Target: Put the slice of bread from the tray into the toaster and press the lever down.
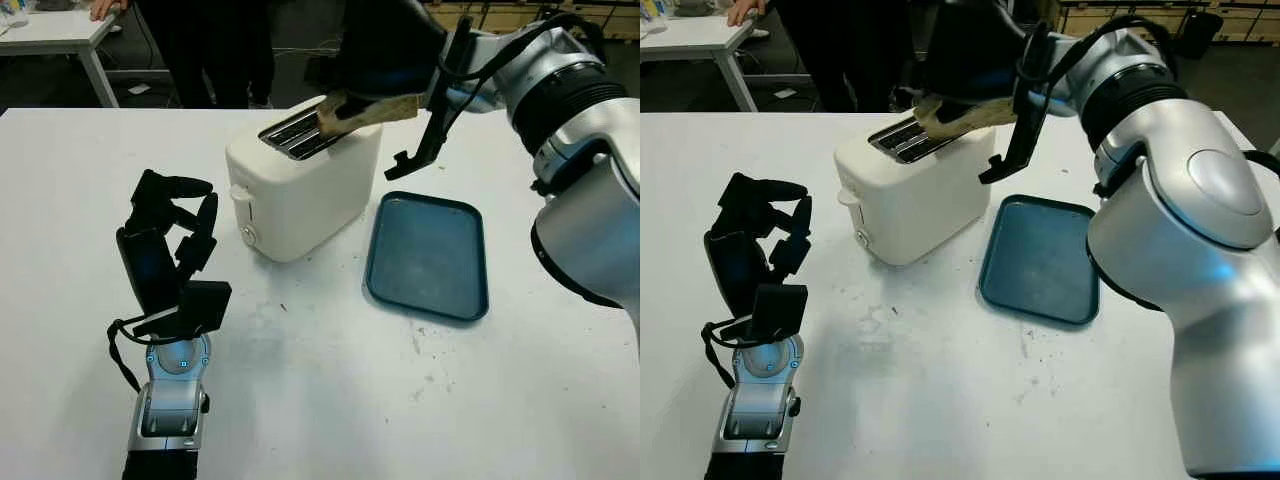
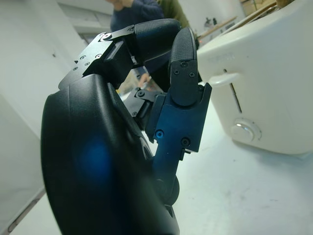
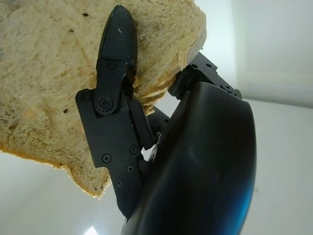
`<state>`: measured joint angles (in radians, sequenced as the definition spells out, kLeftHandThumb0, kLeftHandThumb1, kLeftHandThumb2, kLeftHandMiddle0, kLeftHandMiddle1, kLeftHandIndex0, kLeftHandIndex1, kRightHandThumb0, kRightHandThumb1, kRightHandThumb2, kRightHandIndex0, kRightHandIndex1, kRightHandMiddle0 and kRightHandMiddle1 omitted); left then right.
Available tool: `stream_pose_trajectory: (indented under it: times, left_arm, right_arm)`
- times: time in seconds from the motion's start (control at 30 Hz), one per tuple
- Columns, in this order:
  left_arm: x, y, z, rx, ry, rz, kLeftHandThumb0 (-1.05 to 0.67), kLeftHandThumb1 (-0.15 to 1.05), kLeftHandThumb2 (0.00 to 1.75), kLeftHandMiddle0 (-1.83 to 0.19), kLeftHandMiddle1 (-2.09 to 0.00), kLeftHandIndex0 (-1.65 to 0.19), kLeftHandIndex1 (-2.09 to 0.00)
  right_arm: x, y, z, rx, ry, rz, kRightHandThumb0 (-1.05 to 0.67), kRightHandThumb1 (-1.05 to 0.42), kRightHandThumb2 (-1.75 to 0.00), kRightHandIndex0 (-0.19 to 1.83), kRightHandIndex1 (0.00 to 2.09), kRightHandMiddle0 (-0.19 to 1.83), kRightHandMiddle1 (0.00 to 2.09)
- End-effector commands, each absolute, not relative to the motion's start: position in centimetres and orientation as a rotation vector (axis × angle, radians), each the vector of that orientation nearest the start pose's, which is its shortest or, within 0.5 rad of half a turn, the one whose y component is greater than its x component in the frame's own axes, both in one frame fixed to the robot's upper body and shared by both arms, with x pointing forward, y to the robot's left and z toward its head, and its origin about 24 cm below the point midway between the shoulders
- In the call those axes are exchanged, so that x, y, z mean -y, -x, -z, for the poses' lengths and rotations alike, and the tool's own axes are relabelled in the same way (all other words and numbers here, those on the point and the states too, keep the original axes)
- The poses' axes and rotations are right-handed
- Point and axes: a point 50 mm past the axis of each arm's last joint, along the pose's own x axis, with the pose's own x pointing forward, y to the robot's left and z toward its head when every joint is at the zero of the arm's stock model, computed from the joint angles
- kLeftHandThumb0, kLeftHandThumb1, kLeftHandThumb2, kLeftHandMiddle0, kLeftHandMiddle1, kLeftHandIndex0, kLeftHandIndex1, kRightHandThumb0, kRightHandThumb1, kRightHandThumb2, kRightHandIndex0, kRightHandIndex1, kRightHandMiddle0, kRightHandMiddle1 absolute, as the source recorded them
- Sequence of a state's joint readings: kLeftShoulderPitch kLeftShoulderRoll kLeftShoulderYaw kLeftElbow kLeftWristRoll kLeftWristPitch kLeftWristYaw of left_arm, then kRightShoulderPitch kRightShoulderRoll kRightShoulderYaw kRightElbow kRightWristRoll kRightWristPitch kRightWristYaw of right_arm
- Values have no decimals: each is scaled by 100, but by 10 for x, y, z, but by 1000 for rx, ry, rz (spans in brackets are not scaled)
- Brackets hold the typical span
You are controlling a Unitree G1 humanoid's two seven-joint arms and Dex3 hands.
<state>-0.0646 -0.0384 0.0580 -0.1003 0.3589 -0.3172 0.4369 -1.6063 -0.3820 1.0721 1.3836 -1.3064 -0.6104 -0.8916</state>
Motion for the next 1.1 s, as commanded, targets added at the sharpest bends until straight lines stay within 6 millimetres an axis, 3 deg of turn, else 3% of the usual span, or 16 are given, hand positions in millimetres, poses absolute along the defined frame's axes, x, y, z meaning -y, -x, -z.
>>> stream_pose_trajectory:
  times: [0.0, 0.6, 1.07]
  left_arm:
    - [-163, -247, -112, 534, -218, -445, -47, 92, 27, -72, -175, -58, -142]
    - [-159, -248, -111, 531, -209, -453, -48, 92, 27, -72, -175, -58, -144]
    - [-160, -245, -110, 526, -202, -474, -48, 92, 26, -72, -175, -58, -144]
  right_arm:
    - [78, -398, -262, 1380, 2098, -395, -60, -92, -53, 119, 175, 82, 175]
    - [65, -395, -252, 1496, 2141, -439, -63, -92, -64, 116, 175, 84, 175]
    - [40, -388, -235, 1525, 2004, -517, -63, -92, -66, 114, 175, 85, 175]
